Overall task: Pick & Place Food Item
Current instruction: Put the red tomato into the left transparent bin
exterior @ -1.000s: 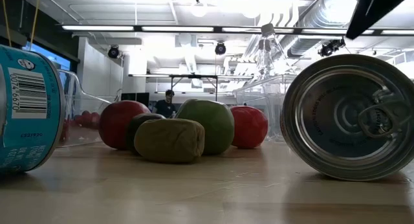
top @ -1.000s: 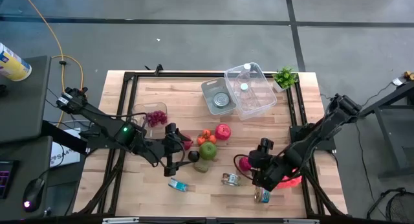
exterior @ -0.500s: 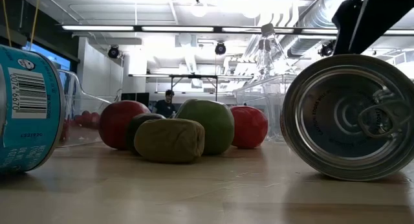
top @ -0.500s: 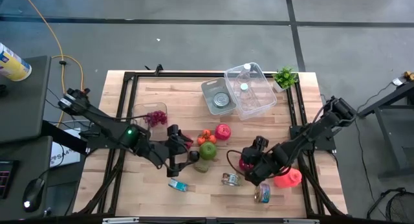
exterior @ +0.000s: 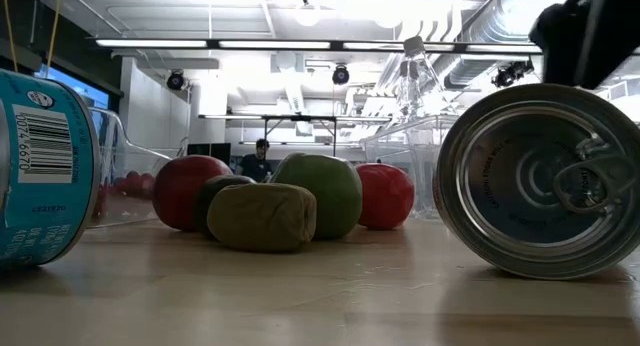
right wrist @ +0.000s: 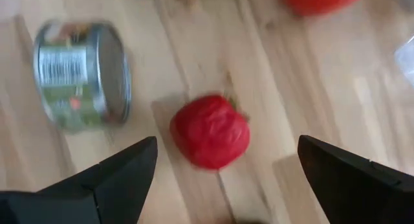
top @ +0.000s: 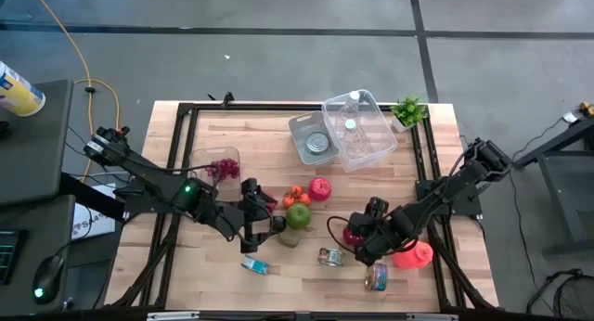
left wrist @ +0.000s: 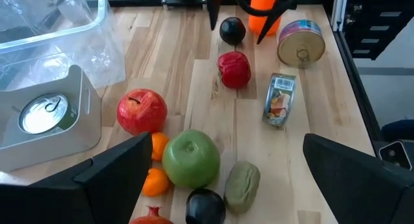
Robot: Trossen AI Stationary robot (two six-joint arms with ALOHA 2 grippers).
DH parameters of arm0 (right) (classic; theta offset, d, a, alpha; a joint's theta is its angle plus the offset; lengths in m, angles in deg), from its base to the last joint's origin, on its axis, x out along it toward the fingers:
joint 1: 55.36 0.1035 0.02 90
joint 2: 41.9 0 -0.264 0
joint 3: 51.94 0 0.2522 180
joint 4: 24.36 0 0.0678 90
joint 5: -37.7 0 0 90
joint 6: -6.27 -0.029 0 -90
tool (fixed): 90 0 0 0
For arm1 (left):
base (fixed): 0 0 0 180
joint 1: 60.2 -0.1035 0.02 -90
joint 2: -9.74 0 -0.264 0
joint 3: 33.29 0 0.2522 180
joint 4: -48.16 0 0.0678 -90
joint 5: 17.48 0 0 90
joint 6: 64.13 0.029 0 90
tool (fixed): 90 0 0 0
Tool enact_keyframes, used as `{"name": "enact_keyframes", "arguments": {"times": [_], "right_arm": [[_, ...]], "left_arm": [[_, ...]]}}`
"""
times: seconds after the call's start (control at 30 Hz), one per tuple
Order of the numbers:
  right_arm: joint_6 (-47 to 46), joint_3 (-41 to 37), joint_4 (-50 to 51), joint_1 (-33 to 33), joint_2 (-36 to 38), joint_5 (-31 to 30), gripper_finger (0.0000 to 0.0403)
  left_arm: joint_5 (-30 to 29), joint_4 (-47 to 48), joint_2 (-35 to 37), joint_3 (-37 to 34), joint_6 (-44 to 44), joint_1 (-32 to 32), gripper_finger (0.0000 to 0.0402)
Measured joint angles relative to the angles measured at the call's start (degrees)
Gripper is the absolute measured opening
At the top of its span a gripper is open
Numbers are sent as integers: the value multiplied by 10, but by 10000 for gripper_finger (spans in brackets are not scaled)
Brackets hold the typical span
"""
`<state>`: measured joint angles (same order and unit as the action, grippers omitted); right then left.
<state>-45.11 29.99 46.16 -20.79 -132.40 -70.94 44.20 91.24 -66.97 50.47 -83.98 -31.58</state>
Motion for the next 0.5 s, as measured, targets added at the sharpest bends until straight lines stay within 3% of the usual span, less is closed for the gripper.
{"name": "enact_keyframes", "arguments": {"times": [0.5], "right_arm": [[13, -83, -96, 7, 0, 9, 360]], "left_arm": [[0, 0, 0, 0, -1, 0, 390]]}}
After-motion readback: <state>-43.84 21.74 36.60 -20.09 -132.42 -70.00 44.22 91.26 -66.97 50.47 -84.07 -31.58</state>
